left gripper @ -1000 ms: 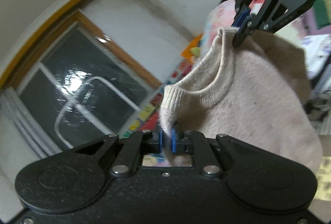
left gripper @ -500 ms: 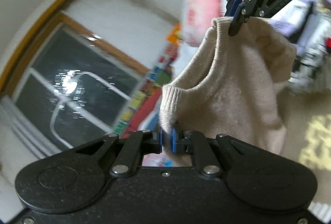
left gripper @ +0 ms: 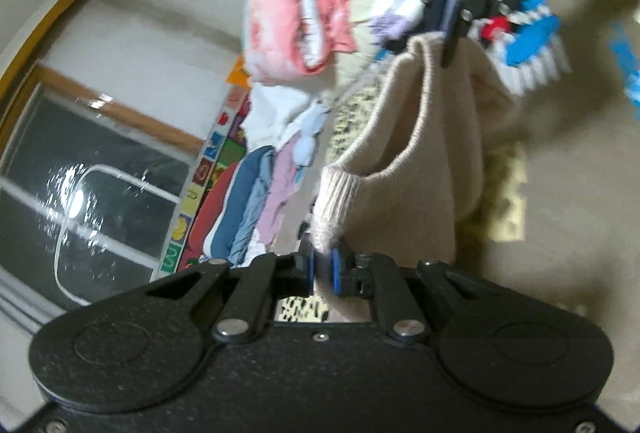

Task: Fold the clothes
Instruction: 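Lift the pink sweater with both grippers and shake it out in the air, then lower the sweater flat onto the bed and open both grippers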

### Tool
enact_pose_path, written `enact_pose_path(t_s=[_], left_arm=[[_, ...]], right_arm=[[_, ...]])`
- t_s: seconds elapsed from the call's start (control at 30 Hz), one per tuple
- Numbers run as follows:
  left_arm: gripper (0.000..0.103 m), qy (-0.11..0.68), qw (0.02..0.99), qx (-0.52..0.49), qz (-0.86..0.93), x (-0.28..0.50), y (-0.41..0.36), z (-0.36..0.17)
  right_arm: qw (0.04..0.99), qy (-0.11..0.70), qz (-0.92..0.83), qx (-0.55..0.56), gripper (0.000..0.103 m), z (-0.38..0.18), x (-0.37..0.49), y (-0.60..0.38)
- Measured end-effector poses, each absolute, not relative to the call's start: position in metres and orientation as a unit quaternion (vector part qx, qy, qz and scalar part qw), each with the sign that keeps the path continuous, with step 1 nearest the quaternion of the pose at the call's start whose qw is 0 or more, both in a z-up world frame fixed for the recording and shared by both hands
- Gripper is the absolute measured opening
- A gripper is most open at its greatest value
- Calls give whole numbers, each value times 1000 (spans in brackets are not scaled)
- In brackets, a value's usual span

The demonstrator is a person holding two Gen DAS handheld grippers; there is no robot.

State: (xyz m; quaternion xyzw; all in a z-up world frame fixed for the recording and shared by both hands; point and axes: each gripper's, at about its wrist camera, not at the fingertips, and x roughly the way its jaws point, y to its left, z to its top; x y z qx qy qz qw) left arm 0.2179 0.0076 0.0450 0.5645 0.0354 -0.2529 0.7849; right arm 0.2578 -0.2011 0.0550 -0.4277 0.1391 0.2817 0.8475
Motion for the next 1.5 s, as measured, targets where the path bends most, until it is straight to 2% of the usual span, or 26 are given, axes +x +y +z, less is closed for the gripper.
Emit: enact_pose_path(t_s=[0.3,0.53,1.07,1.13,1.17,1.2,1.27,1.33,1.4,1.5], left_arm=[[7,22,692,659,-295,134,3,-41],[7,20,659,688,-304,83,0,-92],[7,38,653,703,-281,25,-7,-158],[12,47,663,696,-272,22,-7,-161],[18,57,675,683,-273,20,-8,-160],[31,72,686,668,-279,18,-8,-158],[40,95,709,637,-289,12,-9,-151],[40,117,727,609,-295,9,-10,-143],[45,138,746,582,-294,9,-11,-134],[47,174,779,533,-280,16,-12,-120]], right_arm=[[807,161,307,-479,9,2,174,-195],[766,183,326,-523,9,-49,122,-180],[717,243,336,-560,11,-137,57,-155],[723,247,330,-554,11,-138,54,-154],[726,250,328,-550,12,-137,52,-153],[727,254,329,-546,13,-135,50,-154],[724,260,336,-543,13,-133,43,-156],[717,264,347,-544,10,-130,34,-157],[710,262,354,-549,10,-127,26,-158],[730,254,352,-528,11,-109,26,-161]])
